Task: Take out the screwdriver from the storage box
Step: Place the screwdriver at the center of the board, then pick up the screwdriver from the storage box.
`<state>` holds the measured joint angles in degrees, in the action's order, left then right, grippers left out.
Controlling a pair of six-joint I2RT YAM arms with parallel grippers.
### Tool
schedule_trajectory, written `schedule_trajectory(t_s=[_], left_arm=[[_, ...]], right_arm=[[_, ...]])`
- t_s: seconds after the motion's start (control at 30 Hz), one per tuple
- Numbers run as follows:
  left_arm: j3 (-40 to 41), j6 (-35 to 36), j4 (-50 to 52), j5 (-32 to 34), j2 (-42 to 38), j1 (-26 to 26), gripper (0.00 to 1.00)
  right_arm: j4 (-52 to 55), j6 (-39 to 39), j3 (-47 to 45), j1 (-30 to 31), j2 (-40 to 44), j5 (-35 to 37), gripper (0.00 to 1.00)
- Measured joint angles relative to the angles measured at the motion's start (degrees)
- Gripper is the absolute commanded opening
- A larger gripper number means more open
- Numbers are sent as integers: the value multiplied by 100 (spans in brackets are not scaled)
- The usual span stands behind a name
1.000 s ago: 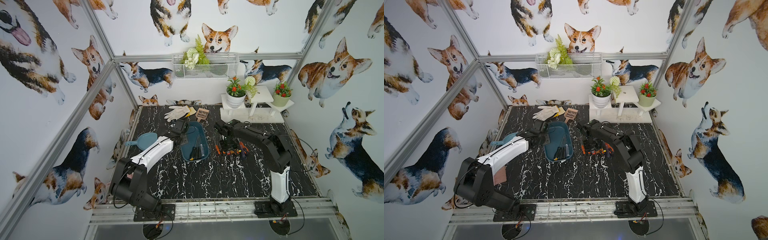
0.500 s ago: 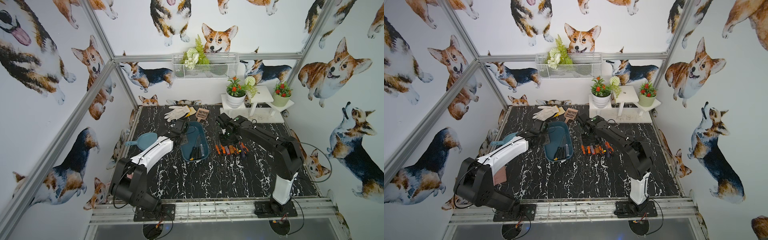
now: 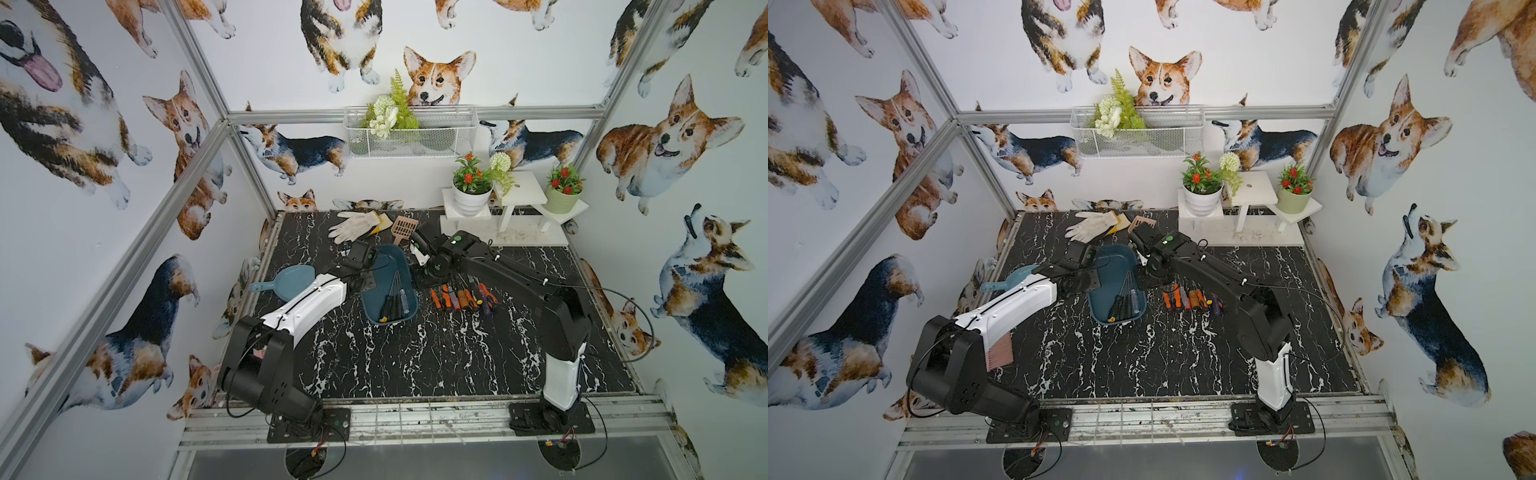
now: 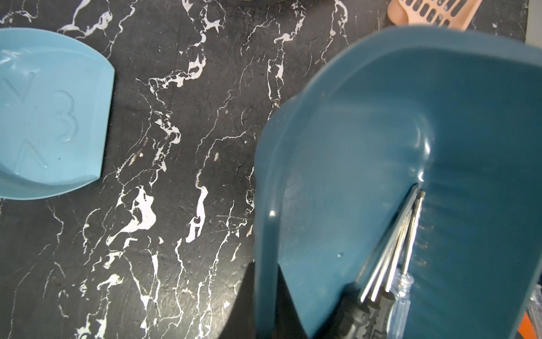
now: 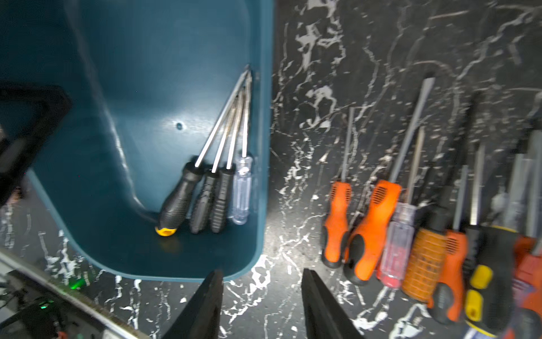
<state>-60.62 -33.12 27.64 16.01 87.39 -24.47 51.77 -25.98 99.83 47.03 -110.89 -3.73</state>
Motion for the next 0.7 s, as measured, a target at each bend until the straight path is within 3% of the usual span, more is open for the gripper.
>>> schedule_trajectory(t_s=[0.7], left_arm=[[111,-125,-11,46,-164,-50,0]], right_arm=[[-1091,-1067,-2,247,-868,-1495,48]])
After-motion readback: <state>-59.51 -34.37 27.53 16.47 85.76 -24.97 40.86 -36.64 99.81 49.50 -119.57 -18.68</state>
